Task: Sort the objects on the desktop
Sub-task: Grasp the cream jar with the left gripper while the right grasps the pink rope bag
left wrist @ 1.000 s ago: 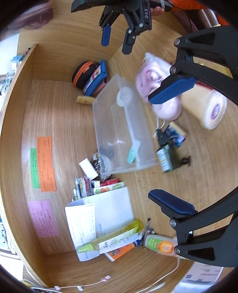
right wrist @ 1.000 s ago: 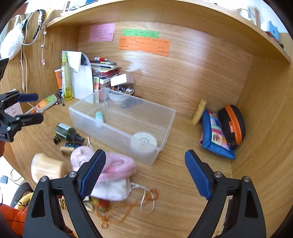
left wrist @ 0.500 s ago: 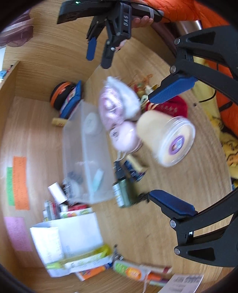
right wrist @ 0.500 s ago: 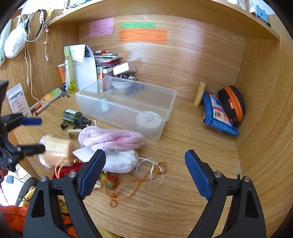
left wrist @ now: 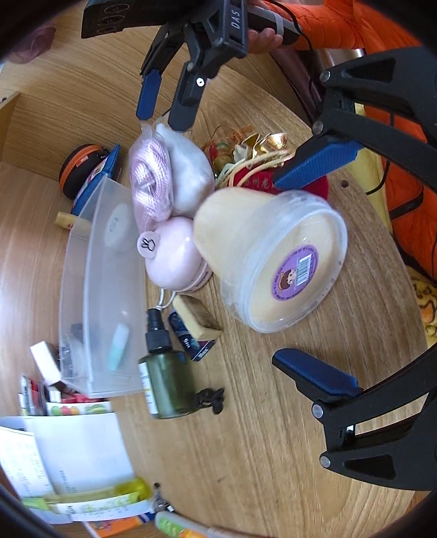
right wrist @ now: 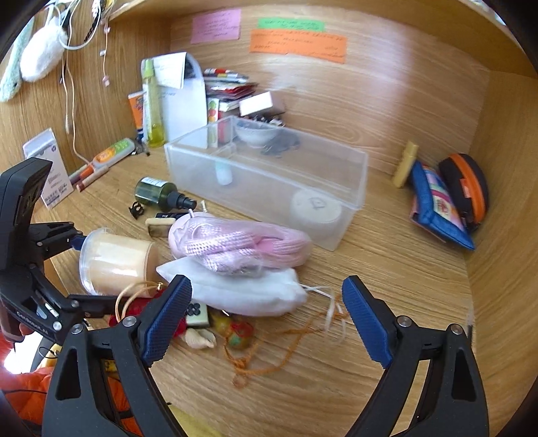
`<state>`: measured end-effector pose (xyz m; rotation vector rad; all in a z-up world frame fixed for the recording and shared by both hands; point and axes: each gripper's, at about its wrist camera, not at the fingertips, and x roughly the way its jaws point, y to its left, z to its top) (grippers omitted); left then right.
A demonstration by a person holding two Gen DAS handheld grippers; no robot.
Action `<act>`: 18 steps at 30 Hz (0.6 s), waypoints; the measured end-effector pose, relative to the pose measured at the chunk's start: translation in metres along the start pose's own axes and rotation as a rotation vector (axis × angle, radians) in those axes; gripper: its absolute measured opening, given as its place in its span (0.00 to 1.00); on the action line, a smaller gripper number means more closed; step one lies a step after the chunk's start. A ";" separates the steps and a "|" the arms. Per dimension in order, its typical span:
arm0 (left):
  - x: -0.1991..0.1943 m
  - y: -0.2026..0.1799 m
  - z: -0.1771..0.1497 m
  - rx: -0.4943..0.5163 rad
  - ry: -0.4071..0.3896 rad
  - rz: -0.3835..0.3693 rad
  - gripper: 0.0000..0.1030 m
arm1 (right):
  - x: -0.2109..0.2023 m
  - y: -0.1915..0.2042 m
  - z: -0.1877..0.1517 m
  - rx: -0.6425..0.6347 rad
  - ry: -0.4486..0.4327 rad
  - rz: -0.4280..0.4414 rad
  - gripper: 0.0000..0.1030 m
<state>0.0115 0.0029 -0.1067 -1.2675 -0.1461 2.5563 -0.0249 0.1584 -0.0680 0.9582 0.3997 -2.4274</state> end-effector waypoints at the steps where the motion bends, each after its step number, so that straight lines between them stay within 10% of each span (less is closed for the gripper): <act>1: 0.000 0.000 0.000 0.001 -0.013 0.007 0.93 | 0.006 0.002 0.002 -0.006 0.010 0.006 0.87; 10: 0.003 0.005 0.002 -0.020 -0.064 0.003 0.92 | 0.041 0.012 0.017 -0.063 0.045 0.025 0.87; 18: 0.006 0.009 0.009 -0.055 -0.093 -0.020 0.71 | 0.053 0.023 0.021 -0.151 0.029 -0.004 0.76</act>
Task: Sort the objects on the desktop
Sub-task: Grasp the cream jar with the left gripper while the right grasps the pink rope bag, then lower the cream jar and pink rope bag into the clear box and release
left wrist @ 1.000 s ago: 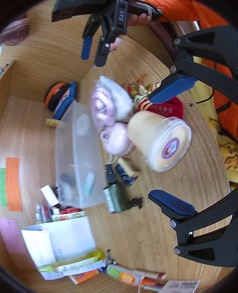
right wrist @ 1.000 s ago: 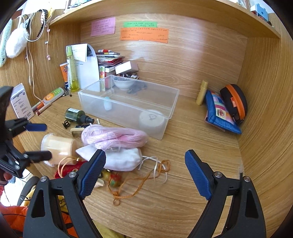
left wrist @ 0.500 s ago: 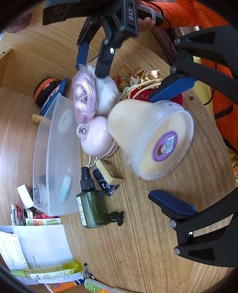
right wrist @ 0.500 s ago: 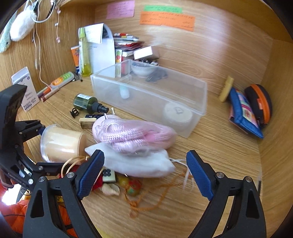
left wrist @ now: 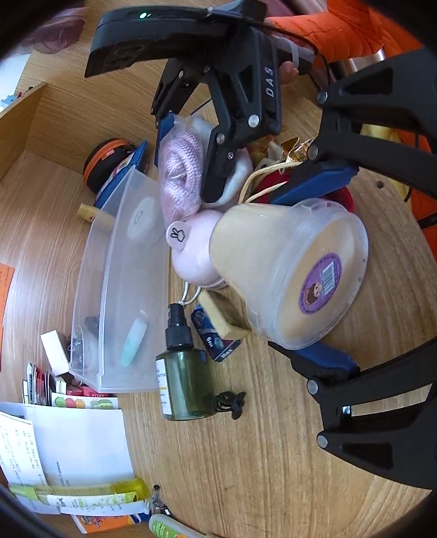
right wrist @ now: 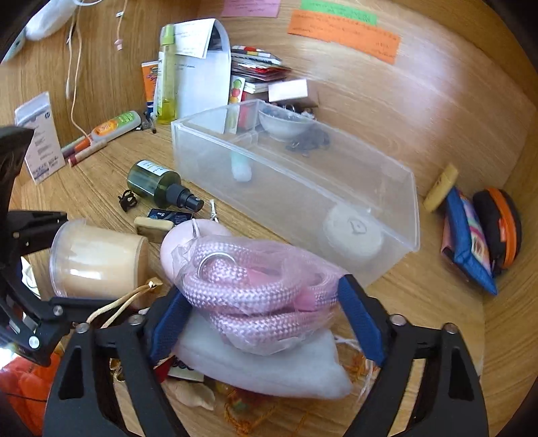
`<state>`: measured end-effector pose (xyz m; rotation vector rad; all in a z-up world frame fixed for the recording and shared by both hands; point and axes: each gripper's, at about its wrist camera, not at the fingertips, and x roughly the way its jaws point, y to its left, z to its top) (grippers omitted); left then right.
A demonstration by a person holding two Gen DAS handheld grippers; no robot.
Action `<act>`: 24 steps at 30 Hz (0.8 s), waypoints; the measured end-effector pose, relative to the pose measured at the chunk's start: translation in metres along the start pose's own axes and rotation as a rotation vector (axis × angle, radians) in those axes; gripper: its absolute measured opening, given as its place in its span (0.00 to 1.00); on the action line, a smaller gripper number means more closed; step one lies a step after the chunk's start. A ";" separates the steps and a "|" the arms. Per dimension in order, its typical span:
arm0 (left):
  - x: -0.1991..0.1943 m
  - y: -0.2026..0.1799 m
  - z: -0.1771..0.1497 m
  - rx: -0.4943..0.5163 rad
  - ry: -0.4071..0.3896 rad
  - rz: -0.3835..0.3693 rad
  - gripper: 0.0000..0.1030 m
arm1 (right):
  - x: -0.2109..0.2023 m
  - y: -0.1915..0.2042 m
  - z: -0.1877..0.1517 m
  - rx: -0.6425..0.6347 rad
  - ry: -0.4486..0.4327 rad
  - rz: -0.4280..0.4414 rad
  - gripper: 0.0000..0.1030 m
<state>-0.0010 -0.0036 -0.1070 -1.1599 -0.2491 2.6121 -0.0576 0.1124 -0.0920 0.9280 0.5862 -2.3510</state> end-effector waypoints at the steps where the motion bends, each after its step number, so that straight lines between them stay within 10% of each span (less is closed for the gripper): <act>1: 0.001 -0.001 0.001 0.001 -0.001 0.004 0.71 | 0.000 0.001 0.000 -0.010 -0.002 0.000 0.70; 5: 0.000 -0.002 0.004 0.010 -0.012 0.017 0.67 | -0.004 0.000 0.002 -0.012 -0.012 0.005 0.40; 24: -0.041 0.014 0.035 -0.033 -0.151 0.094 0.67 | -0.050 -0.040 0.009 0.116 -0.142 0.079 0.38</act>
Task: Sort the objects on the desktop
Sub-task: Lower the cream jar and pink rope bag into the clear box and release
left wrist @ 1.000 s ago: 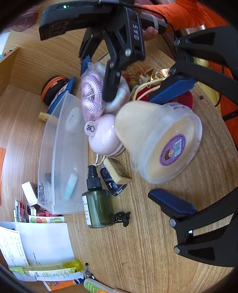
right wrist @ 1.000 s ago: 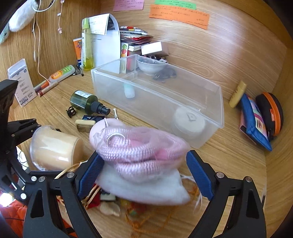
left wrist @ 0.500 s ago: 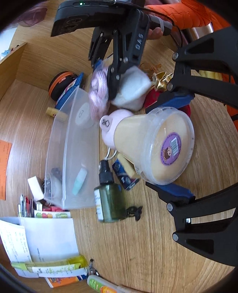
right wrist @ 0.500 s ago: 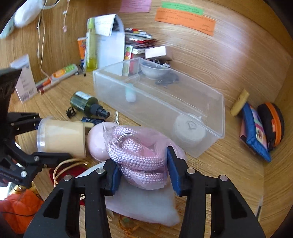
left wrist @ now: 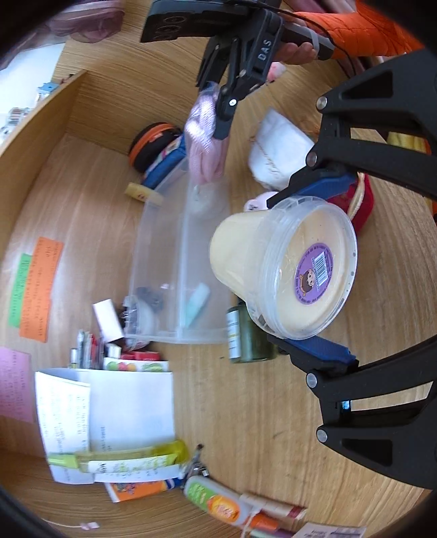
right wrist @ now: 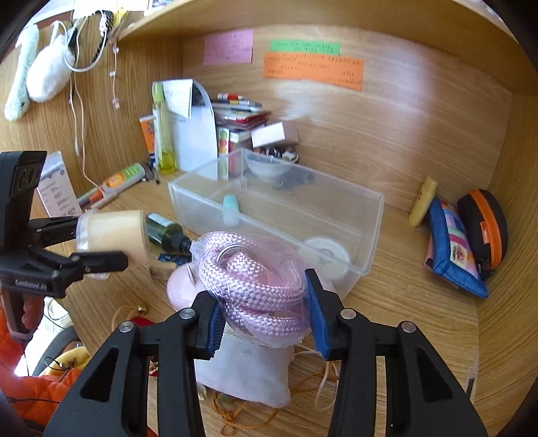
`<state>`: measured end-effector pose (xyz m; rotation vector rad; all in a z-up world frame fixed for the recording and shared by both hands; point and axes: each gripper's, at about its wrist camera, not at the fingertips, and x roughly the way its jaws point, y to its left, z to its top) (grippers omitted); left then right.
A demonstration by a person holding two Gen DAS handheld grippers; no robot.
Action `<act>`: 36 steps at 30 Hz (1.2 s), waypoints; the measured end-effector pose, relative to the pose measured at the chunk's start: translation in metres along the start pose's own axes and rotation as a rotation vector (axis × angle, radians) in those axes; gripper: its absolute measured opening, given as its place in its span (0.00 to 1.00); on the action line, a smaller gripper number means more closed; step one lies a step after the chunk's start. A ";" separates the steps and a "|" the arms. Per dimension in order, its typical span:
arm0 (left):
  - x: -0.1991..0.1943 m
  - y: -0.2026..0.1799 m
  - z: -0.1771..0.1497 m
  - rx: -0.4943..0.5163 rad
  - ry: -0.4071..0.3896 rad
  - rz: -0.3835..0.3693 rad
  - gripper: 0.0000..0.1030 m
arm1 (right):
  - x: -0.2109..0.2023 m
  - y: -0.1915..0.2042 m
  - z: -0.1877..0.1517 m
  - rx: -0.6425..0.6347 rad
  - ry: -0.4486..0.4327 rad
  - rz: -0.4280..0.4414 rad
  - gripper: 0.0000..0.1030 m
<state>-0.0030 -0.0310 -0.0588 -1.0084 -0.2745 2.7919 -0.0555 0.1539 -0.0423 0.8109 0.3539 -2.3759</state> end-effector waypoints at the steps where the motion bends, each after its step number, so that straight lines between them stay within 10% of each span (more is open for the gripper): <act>1: -0.001 0.001 0.002 0.000 -0.008 0.001 0.67 | -0.004 -0.002 0.001 0.007 -0.014 0.012 0.38; 36: 0.020 0.013 0.122 0.085 -0.153 0.072 0.67 | 0.015 -0.050 0.075 0.026 -0.130 -0.028 0.38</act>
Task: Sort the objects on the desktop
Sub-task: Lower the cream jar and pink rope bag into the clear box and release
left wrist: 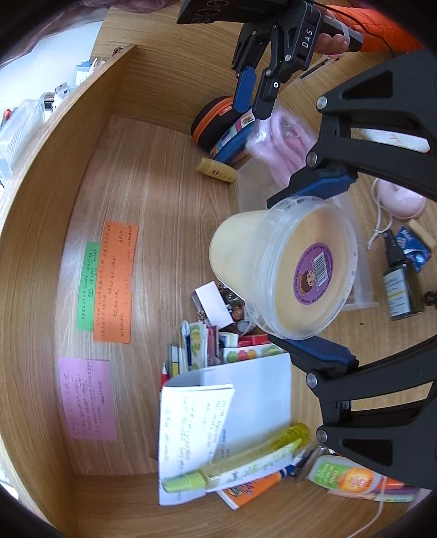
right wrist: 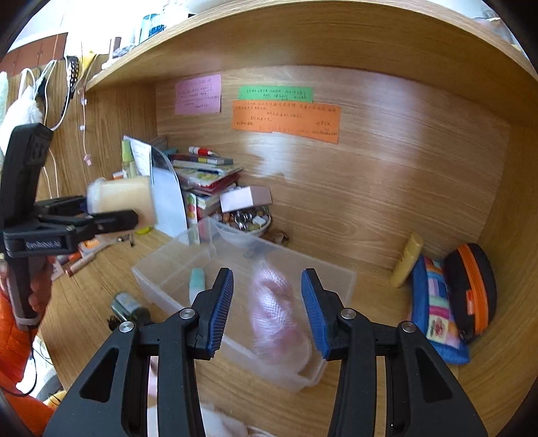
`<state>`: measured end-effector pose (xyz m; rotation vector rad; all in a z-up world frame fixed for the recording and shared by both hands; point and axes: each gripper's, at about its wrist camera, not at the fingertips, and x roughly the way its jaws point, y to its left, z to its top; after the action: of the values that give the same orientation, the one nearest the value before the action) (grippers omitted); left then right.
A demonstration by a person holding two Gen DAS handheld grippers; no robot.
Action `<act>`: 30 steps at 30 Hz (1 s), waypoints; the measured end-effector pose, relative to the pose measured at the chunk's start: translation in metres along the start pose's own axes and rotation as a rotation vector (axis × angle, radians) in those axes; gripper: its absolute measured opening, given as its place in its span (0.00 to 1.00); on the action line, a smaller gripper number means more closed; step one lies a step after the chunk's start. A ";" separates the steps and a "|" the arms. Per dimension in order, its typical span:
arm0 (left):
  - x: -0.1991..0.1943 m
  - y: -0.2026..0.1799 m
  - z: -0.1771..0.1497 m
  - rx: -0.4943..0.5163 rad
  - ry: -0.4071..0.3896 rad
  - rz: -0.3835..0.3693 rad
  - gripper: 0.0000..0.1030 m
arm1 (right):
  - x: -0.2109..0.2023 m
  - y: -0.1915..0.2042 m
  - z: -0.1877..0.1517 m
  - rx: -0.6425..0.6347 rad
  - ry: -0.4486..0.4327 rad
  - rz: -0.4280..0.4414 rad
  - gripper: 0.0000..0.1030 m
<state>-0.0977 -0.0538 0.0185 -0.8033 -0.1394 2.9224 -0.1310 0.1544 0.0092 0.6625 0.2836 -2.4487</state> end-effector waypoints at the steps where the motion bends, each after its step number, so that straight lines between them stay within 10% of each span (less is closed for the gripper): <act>1: 0.004 0.000 0.002 0.003 0.003 -0.001 0.67 | 0.005 -0.001 0.002 -0.005 0.000 -0.003 0.38; 24: 0.070 0.000 -0.013 0.022 0.143 0.010 0.49 | 0.066 -0.006 -0.022 0.012 0.166 0.003 0.38; 30: 0.063 -0.001 -0.016 0.032 0.142 0.023 0.49 | 0.061 -0.003 -0.026 0.002 0.159 -0.028 0.61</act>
<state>-0.1437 -0.0439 -0.0268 -1.0104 -0.0720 2.8684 -0.1656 0.1362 -0.0446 0.8613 0.3547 -2.4272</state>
